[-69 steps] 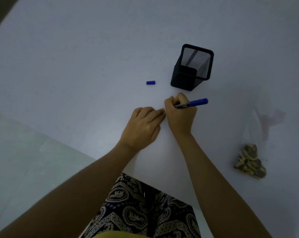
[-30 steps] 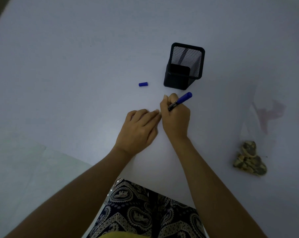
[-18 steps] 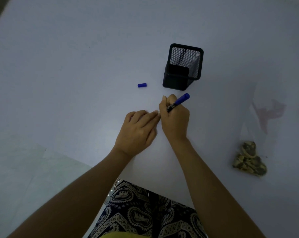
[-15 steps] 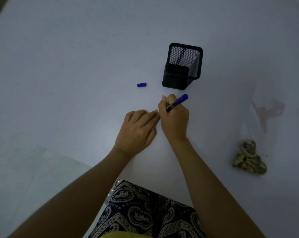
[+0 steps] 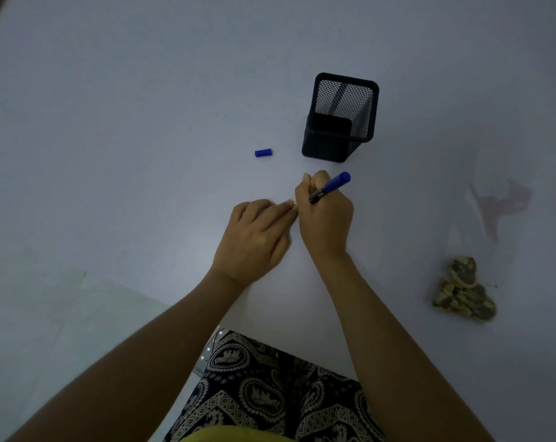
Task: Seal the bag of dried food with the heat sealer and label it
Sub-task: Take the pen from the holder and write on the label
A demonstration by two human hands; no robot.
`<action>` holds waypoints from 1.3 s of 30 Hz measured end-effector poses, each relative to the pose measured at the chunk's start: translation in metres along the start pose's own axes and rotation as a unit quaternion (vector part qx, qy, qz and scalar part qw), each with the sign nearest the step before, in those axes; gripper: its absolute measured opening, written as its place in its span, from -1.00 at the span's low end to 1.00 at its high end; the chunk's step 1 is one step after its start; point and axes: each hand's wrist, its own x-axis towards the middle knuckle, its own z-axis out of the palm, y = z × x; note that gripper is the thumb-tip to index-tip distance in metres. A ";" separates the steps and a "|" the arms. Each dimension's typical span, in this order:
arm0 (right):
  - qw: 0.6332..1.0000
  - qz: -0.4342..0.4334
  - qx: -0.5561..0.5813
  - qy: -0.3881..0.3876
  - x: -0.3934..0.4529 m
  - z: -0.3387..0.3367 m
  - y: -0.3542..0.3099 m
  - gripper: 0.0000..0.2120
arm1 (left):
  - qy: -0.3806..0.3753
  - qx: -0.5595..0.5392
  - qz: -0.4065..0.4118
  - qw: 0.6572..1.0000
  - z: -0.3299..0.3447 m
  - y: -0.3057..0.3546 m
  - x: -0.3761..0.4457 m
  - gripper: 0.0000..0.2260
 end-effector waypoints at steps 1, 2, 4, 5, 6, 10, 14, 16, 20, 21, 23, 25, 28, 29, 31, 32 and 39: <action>1.000 -0.001 0.002 0.001 0.000 0.000 0.000 -0.69 | 0.001 0.000 0.001 1.000 0.000 0.000 0.000 -0.69; 1.000 0.000 0.007 0.001 0.000 0.000 -0.001 -0.69 | 0.002 0.000 0.001 1.000 0.000 0.000 0.000 -0.69; 1.000 0.000 0.012 0.004 0.000 0.000 -0.001 -0.68 | 0.001 -0.001 0.001 1.000 0.000 0.000 0.000 -0.69; 1.000 -0.001 0.009 0.008 0.000 0.000 -0.001 -0.68 | 0.000 -0.001 0.001 1.000 0.000 0.000 0.001 -0.68; 1.000 0.000 0.007 0.011 0.000 0.000 -0.001 -0.68 | 0.000 -0.002 0.001 1.000 0.000 0.000 0.001 -0.68; 1.000 0.004 0.007 0.018 0.000 -0.001 -0.002 -0.72 | 0.004 -0.005 0.003 1.000 -0.001 0.000 0.001 -0.69; 1.000 0.001 0.007 0.027 0.000 0.000 -0.002 -0.74 | 0.005 0.000 0.003 1.000 -0.002 0.000 0.001 -0.69; 1.000 -0.002 0.003 0.031 0.000 0.000 -0.002 -0.75 | 0.006 -0.001 0.004 1.000 -0.002 0.000 0.001 -0.69; 0.999 -0.004 -0.004 0.037 0.000 0.000 -0.003 -0.76 | 0.011 0.000 0.003 1.000 -0.002 -0.001 0.001 -0.69; 0.999 -0.001 -0.004 0.041 0.000 0.000 -0.003 -0.76 | 0.013 0.000 0.003 1.000 -0.002 -0.001 0.001 -0.69; 0.999 0.004 0.000 0.044 0.001 -0.001 -0.003 -0.75 | 0.015 -0.002 0.003 1.000 -0.003 0.000 0.002 -0.69; 0.999 0.004 0.002 0.045 0.002 -0.001 -0.003 -0.74 | 0.013 -0.004 0.003 1.000 -0.004 0.001 0.003 -0.69; 0.999 0.001 -0.003 0.047 0.002 0.000 -0.003 -0.74 | 0.012 -0.003 0.003 1.000 -0.003 0.000 0.003 -0.69; 0.999 0.006 -0.001 0.047 0.002 0.000 -0.004 -0.74 | 0.012 -0.003 0.003 1.000 -0.003 0.000 0.003 -0.69; 0.998 0.031 0.025 0.054 0.003 -0.002 -0.003 -0.72 | 0.013 -0.005 0.004 1.000 -0.003 0.000 0.002 -0.69; 0.996 0.048 0.048 0.060 0.002 -0.002 -0.003 -0.70 | 0.014 -0.004 0.005 1.000 -0.003 0.000 0.002 -0.69; 0.986 0.095 0.131 0.043 -0.006 -0.007 -0.007 -0.67 | 0.003 -0.004 -0.001 1.000 -0.002 0.000 0.000 -0.68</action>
